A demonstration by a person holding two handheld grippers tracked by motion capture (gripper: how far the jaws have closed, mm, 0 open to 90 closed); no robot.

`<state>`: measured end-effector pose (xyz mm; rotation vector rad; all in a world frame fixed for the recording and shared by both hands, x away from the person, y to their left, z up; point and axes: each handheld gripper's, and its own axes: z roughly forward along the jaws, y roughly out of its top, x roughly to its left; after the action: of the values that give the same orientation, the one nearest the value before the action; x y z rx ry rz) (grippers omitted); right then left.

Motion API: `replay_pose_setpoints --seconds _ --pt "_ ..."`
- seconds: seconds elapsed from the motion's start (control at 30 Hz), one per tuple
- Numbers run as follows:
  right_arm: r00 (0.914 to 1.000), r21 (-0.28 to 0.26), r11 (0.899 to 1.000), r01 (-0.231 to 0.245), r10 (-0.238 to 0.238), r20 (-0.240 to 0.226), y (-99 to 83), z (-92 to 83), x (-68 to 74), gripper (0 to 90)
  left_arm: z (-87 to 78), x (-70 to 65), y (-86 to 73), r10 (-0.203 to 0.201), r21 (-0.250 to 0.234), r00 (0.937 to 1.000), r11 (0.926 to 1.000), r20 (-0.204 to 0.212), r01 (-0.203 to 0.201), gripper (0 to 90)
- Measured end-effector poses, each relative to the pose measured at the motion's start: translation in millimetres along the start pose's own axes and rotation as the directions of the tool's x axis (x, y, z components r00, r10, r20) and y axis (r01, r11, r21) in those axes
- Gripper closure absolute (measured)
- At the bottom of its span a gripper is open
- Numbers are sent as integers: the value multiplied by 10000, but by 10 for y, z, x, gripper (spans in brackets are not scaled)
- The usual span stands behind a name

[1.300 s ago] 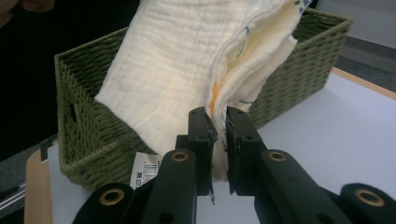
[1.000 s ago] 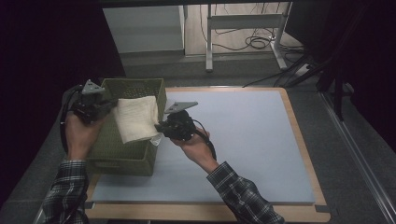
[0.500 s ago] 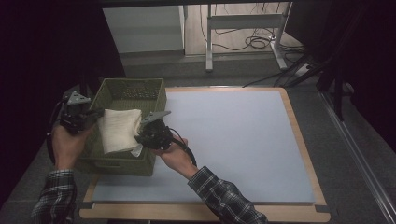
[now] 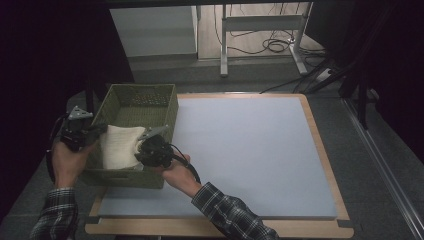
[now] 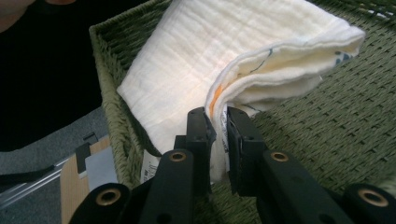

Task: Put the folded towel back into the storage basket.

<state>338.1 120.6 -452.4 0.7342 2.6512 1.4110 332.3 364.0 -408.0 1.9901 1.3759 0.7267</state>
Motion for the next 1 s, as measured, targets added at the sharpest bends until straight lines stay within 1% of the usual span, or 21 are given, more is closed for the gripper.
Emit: replay_pose_setpoints --seconds 0.07,0.27,0.37,0.57,0.6,0.63,0.67,0.7,0.73,0.77,0.83,0.93,1.0 --pt "10000 83 10000 53 -54 66 -19 -5 6 800 34 -15 -14 27 57 10000 10000 37 -28 847" --pt "9995 261 9996 -125 118 278 -98 -55 -1 798 166 -94 -29 76 213 9996 9997 283 -82 845" --pt "9995 221 9997 -79 73 294 -126 -95 22 797 221 -141 -22 146 323 9992 9994 372 -158 844" --pt "9991 283 9996 -40 28 412 -167 -142 104 790 301 -251 21 498 596 9978 9969 426 -523 841" --pt "9988 284 9996 0 -14 497 -171 -142 116 785 309 -262 25 553 631 9976 9963 412 -578 841" --pt "9987 274 9996 30 -44 507 -172 -142 120 778 323 -276 29 604 717 9973 9954 415 -633 841" --pt "9988 285 9996 41 -55 481 -172 -137 125 750 338 -284 29 584 760 9974 9952 428 -615 836" --pt "9990 280 9996 79 -92 441 -173 -136 128 718 365 -291 27 586 928 9971 9937 488 -629 825" --pt "9993 268 9996 129 -138 351 -169 -136 138 680 380 -295 24 617 983 9970 9930 471 -661 792" --pt "9992 279 9995 164 -174 347 -165 -137 145 672 395 -300 20 643 1007 9972 9926 384 -679 755" --pt "9982 184 9992 347 -356 486 -145 -156 151 618 414 -298 12 561 991 9977 9933 388 -597 720" --pt "9981 5 9996 275 -275 559 -98 -207 117 613 423 -297 2 442 925 9983 9946 391 -476 676" --pt "9975 -87 9994 329 -323 621 -76 -240 85 600 420 -291 -4 398 866 9985 9953 369 -429 638"
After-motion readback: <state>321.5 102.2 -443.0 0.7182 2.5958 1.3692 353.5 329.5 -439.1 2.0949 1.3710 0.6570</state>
